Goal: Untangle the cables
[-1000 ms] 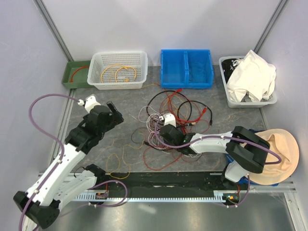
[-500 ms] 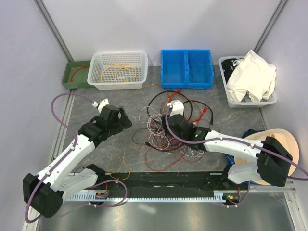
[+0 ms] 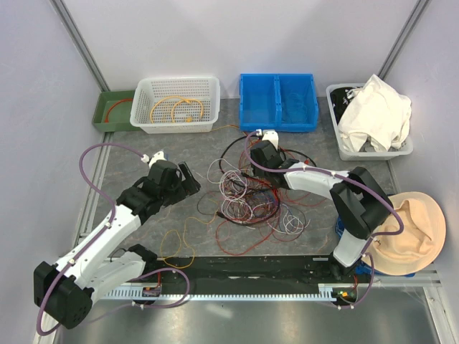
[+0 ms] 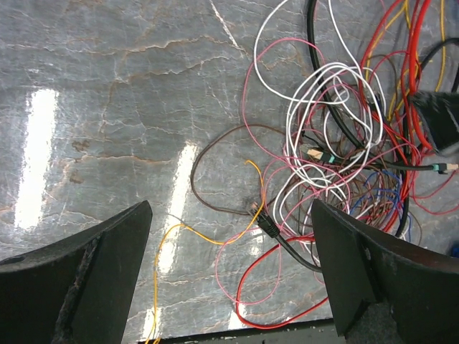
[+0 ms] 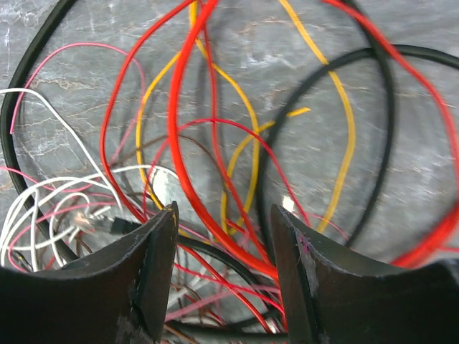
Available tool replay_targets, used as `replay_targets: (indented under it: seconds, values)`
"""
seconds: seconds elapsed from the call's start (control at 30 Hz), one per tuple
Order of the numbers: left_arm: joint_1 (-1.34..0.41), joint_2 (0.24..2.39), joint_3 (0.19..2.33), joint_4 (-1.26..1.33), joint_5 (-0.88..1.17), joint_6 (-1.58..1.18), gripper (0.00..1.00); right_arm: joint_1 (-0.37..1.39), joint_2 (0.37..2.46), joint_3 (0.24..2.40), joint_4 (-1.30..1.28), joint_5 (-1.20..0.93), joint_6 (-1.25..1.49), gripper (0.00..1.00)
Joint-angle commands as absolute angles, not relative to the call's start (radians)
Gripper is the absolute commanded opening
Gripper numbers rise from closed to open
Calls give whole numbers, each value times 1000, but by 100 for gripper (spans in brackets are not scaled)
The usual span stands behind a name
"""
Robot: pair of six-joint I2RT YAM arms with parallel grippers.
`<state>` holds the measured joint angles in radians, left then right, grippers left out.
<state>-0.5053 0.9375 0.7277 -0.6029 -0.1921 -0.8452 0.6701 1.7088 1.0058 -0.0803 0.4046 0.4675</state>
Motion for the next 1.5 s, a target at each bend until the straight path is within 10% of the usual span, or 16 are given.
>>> replay_targets:
  seconds: [0.0, 0.1, 0.33, 0.77, 1.03, 1.47]
  values:
    - [-503, 894, 704, -558, -164, -871, 100, 669, 1764, 1091, -66, 379, 448, 61]
    - [-502, 877, 689, -554, -163, -874, 100, 669, 1802, 1098, -74, 374, 442, 59]
    - [-502, 873, 687, -551, -158, -870, 99, 672, 1708, 1051, -67, 345, 443, 0]
    - [-502, 764, 678, -280, -16, -799, 97, 775, 1249, 1471, -290, 272, 391, 0]
    - [-502, 706, 535, 303, 170, -828, 100, 775, 1195, 1463, -302, 78, 505, 0]
    - [-502, 876, 565, 480, 144, -755, 100, 775, 1097, 1373, -278, -130, 595, 0]
